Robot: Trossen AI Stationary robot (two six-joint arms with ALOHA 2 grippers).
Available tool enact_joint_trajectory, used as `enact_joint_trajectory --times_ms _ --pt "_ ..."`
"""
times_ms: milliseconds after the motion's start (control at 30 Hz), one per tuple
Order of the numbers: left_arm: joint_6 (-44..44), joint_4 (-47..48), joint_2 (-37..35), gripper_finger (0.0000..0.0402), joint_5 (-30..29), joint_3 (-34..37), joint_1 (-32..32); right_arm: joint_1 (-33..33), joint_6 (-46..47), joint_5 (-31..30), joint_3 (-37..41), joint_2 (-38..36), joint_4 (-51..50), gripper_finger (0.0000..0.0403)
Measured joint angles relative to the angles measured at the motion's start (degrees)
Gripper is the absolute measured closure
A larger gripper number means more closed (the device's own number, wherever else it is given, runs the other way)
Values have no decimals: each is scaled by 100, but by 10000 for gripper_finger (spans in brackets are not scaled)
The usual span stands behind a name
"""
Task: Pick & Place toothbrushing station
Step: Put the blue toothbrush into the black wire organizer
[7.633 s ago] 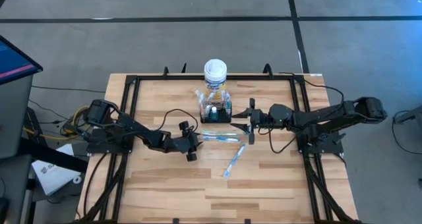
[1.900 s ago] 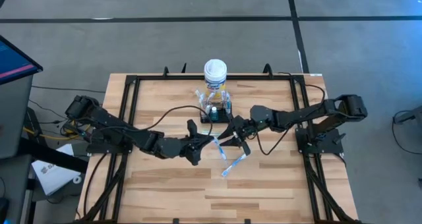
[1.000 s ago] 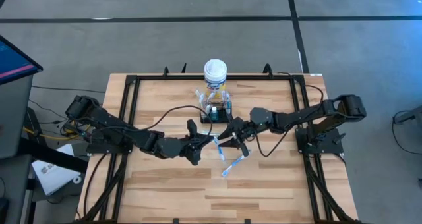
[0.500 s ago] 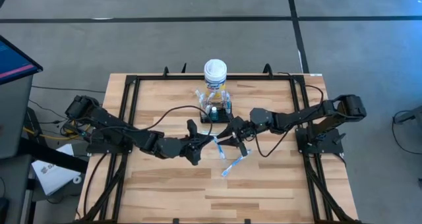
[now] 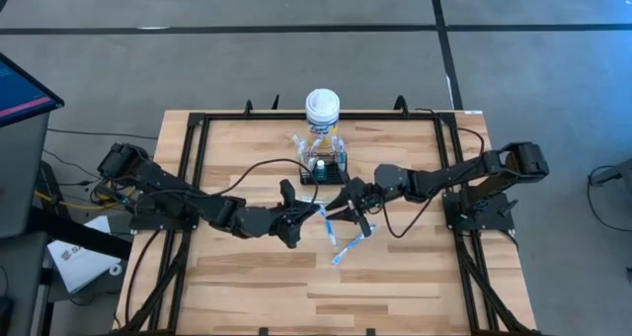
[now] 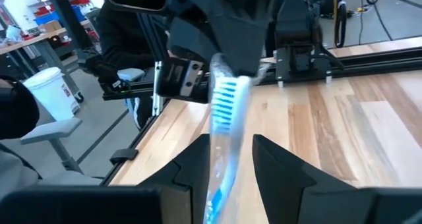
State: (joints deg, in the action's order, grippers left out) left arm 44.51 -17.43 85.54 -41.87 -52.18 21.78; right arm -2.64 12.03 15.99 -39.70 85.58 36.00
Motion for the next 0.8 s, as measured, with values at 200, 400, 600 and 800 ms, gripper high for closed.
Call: enact_joint_trajectory --times_ms 200,400,600,800 --pt "-40 0 0 401 0 0 0 -36 0 -106 0 0 -1 297" --pt "-44 0 0 401 -4 0 0 -38 0 -129 0 0 -1 297" --pt "-45 0 1 401 -7 0 0 -40 0 -129 0 0 -1 297" --pt "-264 -13 0 401 -9 0 -28 -40 0 -154 0 2 -1 297"
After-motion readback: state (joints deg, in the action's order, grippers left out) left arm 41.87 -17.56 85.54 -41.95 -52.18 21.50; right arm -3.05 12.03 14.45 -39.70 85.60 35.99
